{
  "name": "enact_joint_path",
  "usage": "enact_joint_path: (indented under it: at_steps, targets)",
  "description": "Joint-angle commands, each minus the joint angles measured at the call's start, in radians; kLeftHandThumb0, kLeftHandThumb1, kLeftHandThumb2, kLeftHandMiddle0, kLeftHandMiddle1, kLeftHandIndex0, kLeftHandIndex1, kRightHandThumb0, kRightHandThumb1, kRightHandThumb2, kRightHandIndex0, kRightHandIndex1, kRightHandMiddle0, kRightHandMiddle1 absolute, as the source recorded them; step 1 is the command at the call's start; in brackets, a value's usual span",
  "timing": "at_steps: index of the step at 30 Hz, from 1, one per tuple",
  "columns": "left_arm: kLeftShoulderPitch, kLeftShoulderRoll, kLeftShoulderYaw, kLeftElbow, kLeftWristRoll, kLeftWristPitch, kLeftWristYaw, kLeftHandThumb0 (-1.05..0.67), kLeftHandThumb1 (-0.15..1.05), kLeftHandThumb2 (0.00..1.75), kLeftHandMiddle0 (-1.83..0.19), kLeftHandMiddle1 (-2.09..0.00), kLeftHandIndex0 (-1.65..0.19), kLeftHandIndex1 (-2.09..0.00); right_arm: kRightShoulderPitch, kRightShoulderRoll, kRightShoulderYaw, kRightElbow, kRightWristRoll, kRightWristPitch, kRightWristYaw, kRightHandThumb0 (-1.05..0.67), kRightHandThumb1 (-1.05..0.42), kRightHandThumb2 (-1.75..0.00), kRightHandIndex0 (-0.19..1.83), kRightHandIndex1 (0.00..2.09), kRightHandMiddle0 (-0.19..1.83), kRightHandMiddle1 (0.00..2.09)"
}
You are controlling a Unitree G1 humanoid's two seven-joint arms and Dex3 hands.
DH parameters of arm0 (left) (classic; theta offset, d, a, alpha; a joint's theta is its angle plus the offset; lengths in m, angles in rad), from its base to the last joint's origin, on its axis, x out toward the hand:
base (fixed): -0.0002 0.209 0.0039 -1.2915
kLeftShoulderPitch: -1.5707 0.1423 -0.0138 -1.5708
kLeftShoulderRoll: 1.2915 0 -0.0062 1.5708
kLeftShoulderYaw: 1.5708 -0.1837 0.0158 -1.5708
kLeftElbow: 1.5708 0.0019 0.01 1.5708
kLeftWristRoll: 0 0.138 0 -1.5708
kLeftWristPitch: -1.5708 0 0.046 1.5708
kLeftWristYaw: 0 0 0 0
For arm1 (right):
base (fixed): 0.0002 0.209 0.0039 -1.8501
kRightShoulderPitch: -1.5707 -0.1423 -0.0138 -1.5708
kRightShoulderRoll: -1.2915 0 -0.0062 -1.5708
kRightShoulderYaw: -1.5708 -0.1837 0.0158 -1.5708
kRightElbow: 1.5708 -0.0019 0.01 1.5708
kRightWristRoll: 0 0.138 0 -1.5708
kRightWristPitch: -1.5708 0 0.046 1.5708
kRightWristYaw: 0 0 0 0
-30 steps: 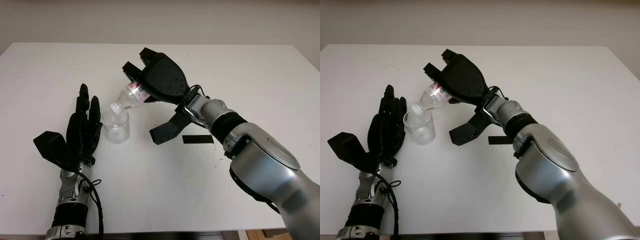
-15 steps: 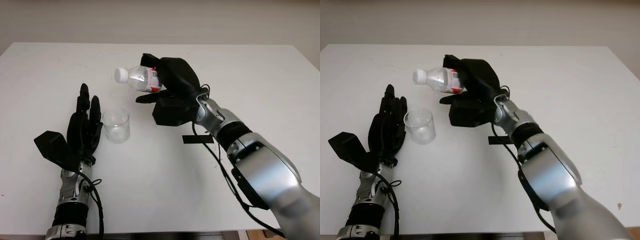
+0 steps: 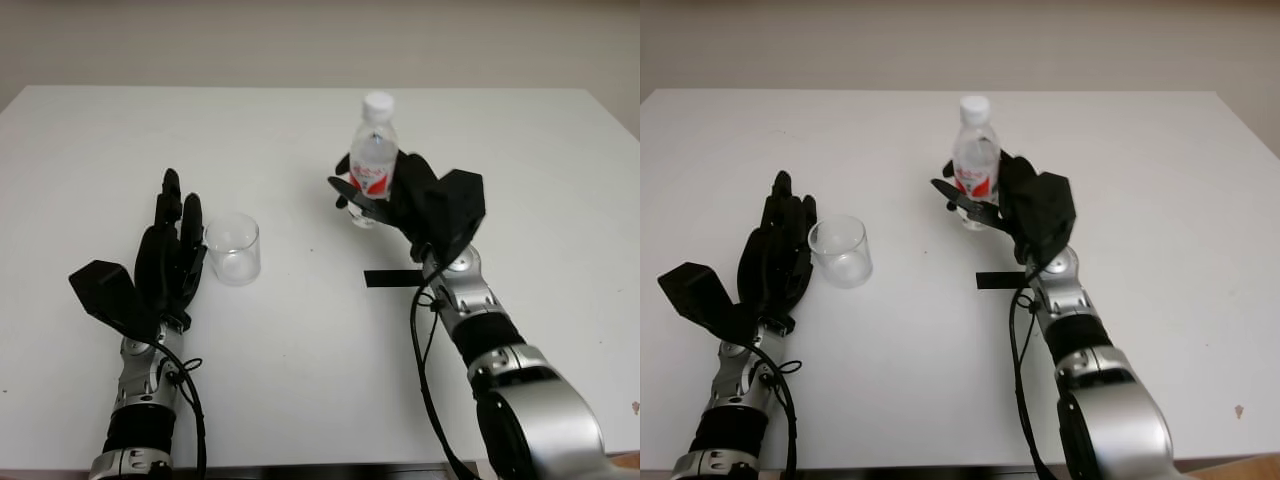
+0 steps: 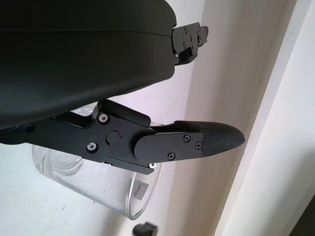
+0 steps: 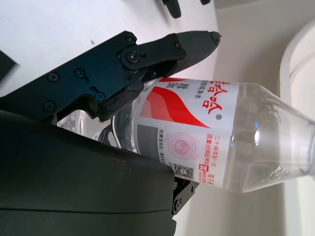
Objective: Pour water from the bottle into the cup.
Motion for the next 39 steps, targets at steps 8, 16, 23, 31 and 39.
enact_joint_path:
  at_steps: [8, 16, 23, 31, 39]
  targets:
    - [0.032, -0.011, -0.001, 0.002, -0.004, 0.014, -0.002, -0.72, 1.05, 0.46, 0.16, -0.05, 0.19, -0.05, 0.157, 0.012, -0.06, -0.348, 0.06, 0.239, -0.035, -0.45, -1.05, -0.36, 1.23, 2.09, 0.79, 2.09]
    - [0.039, -0.011, -0.001, -0.005, -0.005, 0.017, -0.005, -0.72, 1.05, 0.48, 0.15, -0.06, 0.18, -0.04, 0.214, -0.003, -0.066, -0.418, 0.039, 0.277, -0.03, -0.44, -1.05, -0.35, 1.14, 2.09, 0.71, 2.09]
    - [0.051, -0.013, 0.0, -0.02, -0.008, 0.025, -0.004, -0.73, 1.05, 0.46, 0.15, -0.06, 0.18, -0.05, 0.233, -0.005, -0.049, -0.406, -0.009, 0.238, -0.016, -0.44, -1.05, -0.36, 1.0, 2.09, 0.63, 2.09]
    - [0.059, -0.013, 0.003, -0.039, -0.014, 0.043, -0.001, -0.73, 1.05, 0.44, 0.14, -0.05, 0.17, -0.05, 0.235, 0.005, -0.029, -0.32, -0.053, 0.165, -0.006, -0.44, -1.05, -0.36, 1.0, 2.09, 0.62, 2.09]
    - [0.068, -0.011, 0.003, -0.052, -0.014, 0.051, 0.001, -0.73, 1.05, 0.44, 0.14, -0.06, 0.17, -0.06, 0.251, 0.018, -0.015, -0.295, -0.071, 0.164, -0.003, -0.46, -1.05, -0.37, 1.0, 2.09, 0.64, 2.09]
